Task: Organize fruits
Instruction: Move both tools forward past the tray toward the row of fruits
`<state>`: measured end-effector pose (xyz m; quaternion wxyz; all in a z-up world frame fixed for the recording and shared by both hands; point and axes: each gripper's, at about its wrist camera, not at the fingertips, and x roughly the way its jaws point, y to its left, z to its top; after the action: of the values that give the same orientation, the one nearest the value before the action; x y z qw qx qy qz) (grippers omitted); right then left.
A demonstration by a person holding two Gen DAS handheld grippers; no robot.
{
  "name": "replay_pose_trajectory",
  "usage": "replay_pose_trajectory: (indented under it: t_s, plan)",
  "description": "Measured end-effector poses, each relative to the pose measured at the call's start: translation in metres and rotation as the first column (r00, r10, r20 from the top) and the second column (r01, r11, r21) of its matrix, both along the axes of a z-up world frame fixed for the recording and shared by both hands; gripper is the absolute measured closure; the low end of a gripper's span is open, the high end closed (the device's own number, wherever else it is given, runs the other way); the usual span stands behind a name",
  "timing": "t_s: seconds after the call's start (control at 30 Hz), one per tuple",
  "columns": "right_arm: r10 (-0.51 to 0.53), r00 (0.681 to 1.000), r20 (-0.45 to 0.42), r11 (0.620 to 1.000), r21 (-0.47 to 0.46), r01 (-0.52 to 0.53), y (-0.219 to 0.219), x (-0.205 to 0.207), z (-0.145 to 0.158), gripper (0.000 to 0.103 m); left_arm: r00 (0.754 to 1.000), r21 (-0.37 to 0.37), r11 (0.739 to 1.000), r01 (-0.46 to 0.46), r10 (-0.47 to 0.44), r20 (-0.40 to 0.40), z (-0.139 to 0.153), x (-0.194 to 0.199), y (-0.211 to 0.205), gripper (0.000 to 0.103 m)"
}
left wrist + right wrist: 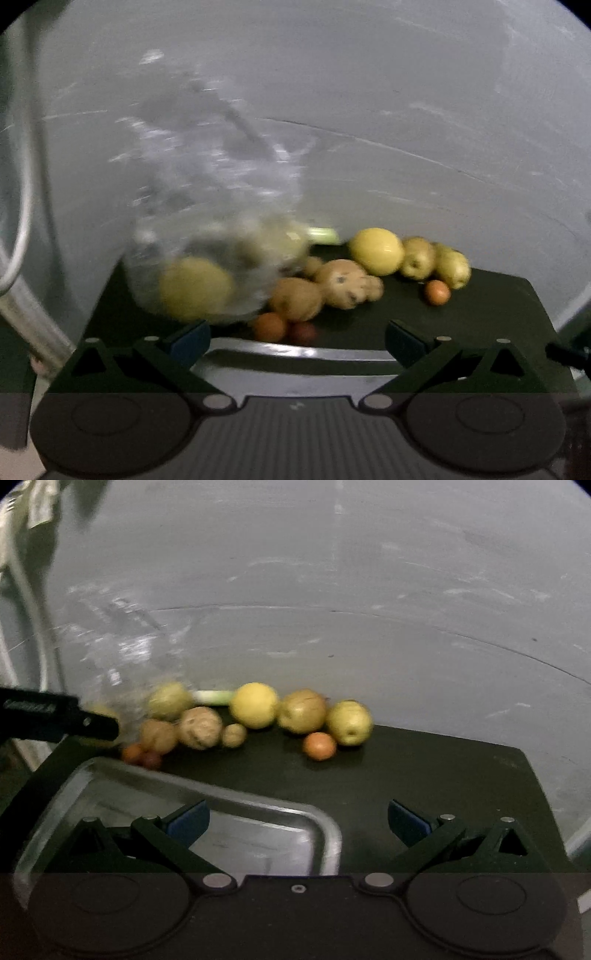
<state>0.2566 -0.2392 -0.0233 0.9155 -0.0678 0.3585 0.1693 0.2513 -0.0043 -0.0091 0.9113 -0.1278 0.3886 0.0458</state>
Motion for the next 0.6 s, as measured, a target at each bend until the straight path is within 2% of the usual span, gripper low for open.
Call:
replay_pose_trajectory:
  t_s: [0.13,0.37,0.6]
  plan:
    - [-0.052,0.999,0.012,0.999,-0.012,0.052,-0.016,0.017,0.002,0.001,0.997,0.007,0.997,0.077,-0.077,0.005,-0.002,0.018,-0.019,0.001]
    - [-0.088,0.996,0.027,0.995,-0.049,0.089,-0.040,0.041,0.003,0.001,0.987,0.023,0.987,0.159,-0.159,0.029,0.002,0.051,-0.046,0.001]
    - [-0.099,0.995,0.025,0.994,-0.053,0.100,-0.052,0.059,0.000,0.001,0.969,0.084,0.968,0.236,-0.241,0.049,0.005,0.082,-0.066,0.001]
